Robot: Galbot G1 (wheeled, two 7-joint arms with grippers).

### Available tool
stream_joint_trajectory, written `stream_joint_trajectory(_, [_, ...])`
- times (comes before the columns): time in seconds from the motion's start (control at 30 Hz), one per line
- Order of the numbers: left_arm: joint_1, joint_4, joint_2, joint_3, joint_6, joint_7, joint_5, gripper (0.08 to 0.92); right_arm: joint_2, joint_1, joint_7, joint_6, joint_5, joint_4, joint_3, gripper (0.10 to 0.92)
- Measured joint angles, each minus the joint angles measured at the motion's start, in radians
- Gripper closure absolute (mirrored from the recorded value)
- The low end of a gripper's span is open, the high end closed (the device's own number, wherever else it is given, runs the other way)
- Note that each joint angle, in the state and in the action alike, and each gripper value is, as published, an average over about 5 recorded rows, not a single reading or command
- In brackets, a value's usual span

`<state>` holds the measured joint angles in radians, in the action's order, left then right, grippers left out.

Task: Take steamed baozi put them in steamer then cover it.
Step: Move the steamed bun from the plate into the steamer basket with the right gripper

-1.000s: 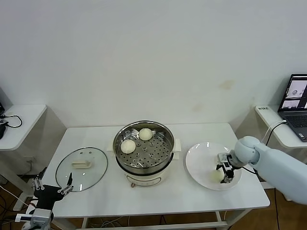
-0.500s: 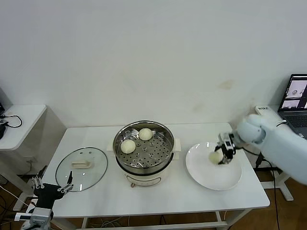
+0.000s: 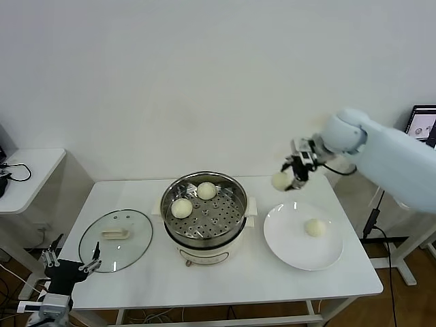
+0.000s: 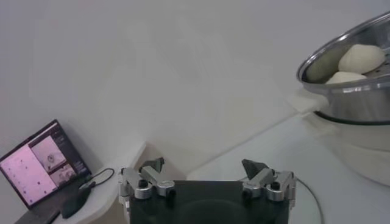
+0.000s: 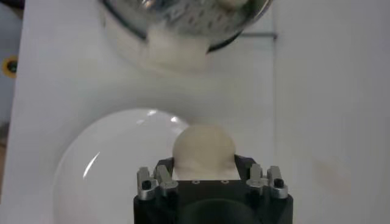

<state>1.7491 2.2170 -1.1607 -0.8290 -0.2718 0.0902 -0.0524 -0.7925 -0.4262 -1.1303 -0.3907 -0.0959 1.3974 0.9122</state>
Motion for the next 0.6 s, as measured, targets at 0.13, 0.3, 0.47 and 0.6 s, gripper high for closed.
stream_joint_trajectory(0.13, [0.003,-0.003,-0.004,-0.006,0.001,0.001,0.001,0.177,-0.068,-0.050,0.011,-0.004,-0.037,-0.010,0.043,0.389])
stream_joint_trajectory(0.3, [0.004,-0.005,-0.012,-0.014,0.001,0.001,-0.002,0.177,-0.160,-0.075,0.029,-0.002,-0.069,-0.018,0.085,0.389])
stream_joint_trajectory(0.47, [0.010,0.003,-0.015,-0.025,0.002,0.001,-0.003,0.177,-0.240,-0.072,0.050,0.010,-0.095,-0.024,0.116,0.389])
stream_joint_trajectory(0.6, [0.018,0.004,-0.018,-0.036,0.005,0.002,-0.002,0.177,-0.295,-0.053,0.065,0.029,-0.103,-0.027,0.141,0.389])
